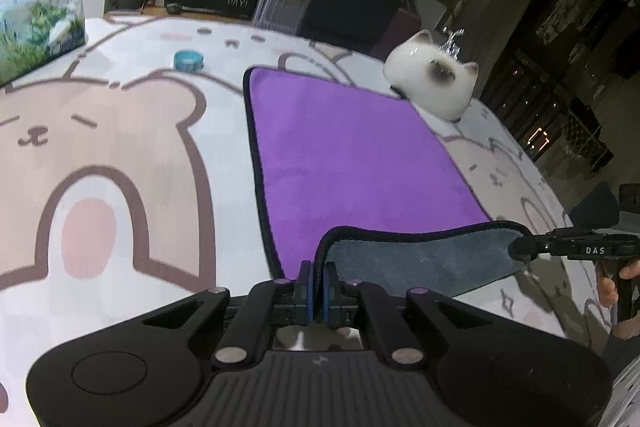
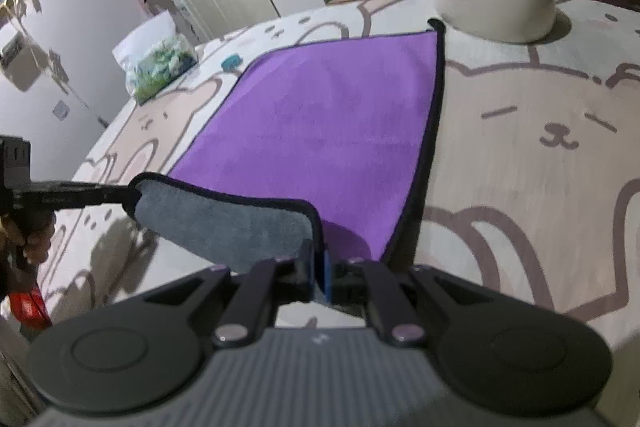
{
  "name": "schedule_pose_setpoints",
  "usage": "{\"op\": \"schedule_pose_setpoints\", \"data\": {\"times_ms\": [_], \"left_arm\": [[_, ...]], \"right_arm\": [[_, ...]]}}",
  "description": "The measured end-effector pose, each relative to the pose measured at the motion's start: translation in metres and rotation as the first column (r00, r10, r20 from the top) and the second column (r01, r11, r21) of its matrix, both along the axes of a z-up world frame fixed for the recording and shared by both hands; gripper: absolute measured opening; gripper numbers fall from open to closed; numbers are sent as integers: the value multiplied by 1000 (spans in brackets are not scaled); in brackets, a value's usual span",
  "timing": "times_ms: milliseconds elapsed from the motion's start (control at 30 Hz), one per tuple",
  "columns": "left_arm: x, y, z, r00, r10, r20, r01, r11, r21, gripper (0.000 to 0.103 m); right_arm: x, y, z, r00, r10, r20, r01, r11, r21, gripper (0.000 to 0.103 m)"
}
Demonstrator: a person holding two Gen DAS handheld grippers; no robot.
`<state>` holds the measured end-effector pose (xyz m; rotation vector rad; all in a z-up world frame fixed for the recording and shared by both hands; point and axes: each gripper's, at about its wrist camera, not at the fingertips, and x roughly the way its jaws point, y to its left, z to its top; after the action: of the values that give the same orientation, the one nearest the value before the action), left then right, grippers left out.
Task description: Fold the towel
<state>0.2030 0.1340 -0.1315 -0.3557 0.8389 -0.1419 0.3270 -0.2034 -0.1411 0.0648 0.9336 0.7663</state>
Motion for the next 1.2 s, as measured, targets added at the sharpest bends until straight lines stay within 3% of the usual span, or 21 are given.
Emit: {"op": "schedule_pose_setpoints", "data": {"times_ms": [467, 1200], "left_arm": [[18, 7, 33, 994, 56, 93, -54, 998, -24, 4], [116, 32, 45, 985, 62, 160, -70, 997, 40, 4]], "right_arm": [[13, 2, 31, 992, -75, 97, 68, 995, 75, 6], [94, 19, 54, 964, -147, 221, 138, 989, 52, 6]]}}
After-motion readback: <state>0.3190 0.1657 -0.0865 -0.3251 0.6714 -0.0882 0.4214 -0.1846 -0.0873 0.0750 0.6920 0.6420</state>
